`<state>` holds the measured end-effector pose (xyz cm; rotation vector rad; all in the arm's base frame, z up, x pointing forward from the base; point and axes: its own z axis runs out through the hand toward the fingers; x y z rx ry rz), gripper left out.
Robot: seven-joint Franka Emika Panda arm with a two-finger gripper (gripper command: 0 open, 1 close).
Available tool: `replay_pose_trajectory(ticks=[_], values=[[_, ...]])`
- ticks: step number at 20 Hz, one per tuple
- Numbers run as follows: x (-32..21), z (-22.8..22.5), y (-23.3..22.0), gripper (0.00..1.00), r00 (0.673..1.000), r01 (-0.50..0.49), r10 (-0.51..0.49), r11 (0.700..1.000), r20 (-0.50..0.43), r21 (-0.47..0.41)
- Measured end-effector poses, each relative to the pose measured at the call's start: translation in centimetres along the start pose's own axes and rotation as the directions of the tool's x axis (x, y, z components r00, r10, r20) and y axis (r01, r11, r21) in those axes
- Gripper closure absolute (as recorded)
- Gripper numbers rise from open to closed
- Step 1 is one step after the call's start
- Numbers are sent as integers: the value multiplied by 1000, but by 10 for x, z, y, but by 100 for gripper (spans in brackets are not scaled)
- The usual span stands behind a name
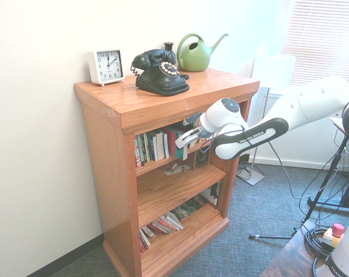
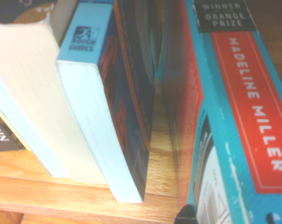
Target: Organize the shelf
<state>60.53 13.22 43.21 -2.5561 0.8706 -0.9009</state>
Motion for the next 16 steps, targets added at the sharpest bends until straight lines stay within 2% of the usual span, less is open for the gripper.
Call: replay_pose_trajectory(ticks=[10, 16], values=[[-1, -2, 0, 0, 1000, -3, 3, 1000, -17, 8], [-19, -22, 22, 0, 1000, -9, 10, 1000, -21, 21]])
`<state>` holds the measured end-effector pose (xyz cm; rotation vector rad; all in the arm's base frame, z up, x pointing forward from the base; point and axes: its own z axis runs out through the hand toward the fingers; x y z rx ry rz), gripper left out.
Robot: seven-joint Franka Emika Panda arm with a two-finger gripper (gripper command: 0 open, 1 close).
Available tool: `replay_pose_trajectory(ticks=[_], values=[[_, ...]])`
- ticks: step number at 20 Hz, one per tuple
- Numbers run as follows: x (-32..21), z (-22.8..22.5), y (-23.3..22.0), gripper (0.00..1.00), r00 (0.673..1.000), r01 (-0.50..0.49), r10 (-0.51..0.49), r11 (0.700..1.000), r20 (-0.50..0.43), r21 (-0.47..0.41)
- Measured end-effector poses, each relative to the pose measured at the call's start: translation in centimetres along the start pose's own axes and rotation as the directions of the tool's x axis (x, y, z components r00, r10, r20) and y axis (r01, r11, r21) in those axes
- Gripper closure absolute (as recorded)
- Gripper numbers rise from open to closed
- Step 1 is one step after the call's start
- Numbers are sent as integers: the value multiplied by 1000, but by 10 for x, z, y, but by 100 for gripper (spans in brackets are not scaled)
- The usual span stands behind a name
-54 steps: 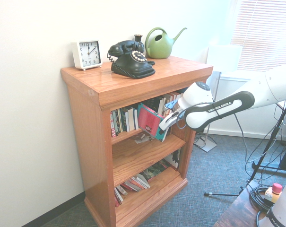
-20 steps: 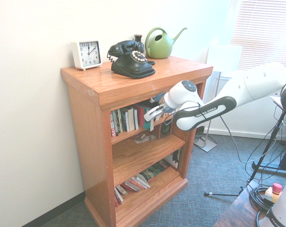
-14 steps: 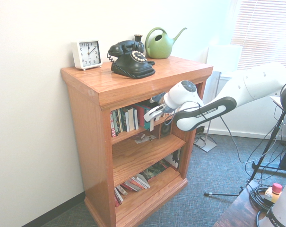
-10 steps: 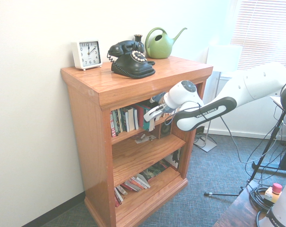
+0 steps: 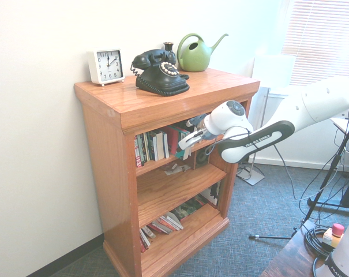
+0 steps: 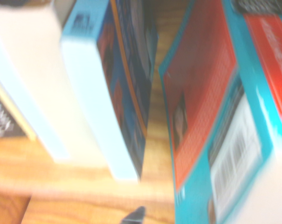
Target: Organize the shelf
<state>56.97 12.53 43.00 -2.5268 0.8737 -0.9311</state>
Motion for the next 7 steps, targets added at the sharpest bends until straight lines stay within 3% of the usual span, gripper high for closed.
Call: replay_pose_trajectory(ticks=[7], values=[[-29, -47, 32, 0, 1000, -1, 1, 1000, 0, -13]])
